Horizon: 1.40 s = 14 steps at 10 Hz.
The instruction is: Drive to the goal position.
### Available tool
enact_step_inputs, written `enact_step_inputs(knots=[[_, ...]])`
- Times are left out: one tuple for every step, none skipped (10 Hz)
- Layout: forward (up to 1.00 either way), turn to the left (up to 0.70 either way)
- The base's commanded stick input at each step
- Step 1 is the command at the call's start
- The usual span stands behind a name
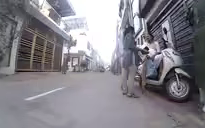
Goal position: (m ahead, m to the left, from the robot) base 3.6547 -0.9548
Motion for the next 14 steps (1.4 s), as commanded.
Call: enact_step_inputs(knots=[[0.7, 0.35], [0.7, 0.35], [0.7, 0.35], [0.7, 0.35], [0.7, 0.35], [0.7, 0.35], [0.7, 0.35], [0.7, 0.25], [0.7, 0.02], [0.7, 0.0], [0.7, 0.0], [0.7, 0.0], [0.7, 0.0], [0.7, 0.0]])
